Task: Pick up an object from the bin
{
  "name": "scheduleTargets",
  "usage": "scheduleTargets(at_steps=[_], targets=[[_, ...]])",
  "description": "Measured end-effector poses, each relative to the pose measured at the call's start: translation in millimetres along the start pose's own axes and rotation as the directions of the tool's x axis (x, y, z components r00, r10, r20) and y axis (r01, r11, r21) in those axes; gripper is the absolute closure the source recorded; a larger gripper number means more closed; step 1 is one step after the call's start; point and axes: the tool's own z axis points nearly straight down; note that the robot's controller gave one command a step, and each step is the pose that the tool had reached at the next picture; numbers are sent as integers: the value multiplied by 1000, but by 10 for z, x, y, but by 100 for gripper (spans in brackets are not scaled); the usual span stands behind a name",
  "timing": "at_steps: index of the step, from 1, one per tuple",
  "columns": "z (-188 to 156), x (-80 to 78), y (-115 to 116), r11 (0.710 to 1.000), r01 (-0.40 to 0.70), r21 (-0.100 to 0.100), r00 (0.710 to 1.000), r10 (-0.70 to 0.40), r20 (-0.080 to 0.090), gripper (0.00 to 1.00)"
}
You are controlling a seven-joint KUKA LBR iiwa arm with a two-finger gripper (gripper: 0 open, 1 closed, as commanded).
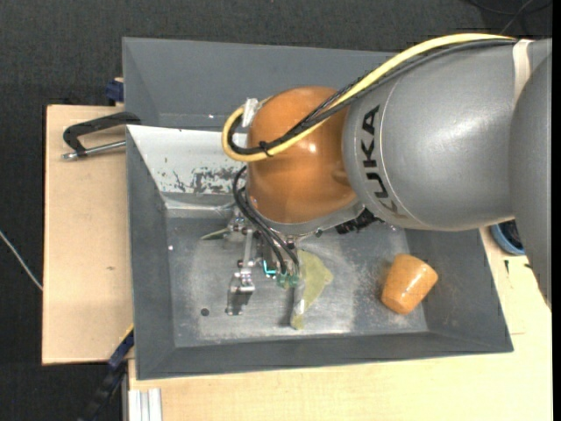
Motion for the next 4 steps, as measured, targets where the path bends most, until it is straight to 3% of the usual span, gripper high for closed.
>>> scheduleTargets(at_steps=[1, 2, 3, 4], targets=[[81, -658, -853, 999, 39, 3, 999, -40, 15, 0], [967, -729, -1712, 935, 356, 3, 935, -356, 3, 0], [944, -740, -1689, 934, 358, 2, 934, -358, 8, 100], [-635, -720, -1262, 965, 261, 2, 965, -261, 23, 100]])
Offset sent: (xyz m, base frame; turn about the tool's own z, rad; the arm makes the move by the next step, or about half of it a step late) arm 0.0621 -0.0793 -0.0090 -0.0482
